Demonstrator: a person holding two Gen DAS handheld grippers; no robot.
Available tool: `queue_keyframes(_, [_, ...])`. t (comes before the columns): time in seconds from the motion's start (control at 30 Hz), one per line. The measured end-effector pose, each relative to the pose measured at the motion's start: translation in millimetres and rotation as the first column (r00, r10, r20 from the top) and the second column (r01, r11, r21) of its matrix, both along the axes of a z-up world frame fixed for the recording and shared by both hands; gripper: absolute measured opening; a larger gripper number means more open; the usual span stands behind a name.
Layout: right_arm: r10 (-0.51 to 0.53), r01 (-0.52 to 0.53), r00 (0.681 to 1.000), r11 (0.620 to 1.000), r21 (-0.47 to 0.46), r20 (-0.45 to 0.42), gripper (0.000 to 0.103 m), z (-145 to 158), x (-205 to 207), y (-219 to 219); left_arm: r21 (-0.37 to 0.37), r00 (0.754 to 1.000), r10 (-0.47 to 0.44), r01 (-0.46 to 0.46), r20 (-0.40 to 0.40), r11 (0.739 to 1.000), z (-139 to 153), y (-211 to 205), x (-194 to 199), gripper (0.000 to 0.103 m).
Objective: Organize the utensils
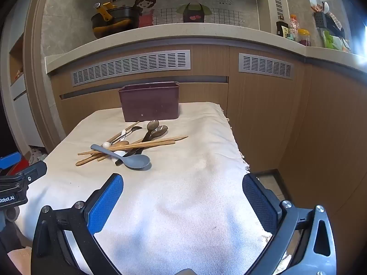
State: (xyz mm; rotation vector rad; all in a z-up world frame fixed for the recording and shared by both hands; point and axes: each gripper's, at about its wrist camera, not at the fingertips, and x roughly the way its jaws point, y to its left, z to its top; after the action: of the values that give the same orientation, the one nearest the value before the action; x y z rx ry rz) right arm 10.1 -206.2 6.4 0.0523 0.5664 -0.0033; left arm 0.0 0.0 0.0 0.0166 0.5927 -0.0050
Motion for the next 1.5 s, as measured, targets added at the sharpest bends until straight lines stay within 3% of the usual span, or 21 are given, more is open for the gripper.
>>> queue_keyframes(1.5, [-0.002, 0.002, 1.000, 1.000, -0.007, 0.008, 0.103, 1.1, -1.3, -4.2, 0.021, 1.000, 0.018, -0.018, -0.004, 1.000, -4.3, -2.5, -0.6, 0.103])
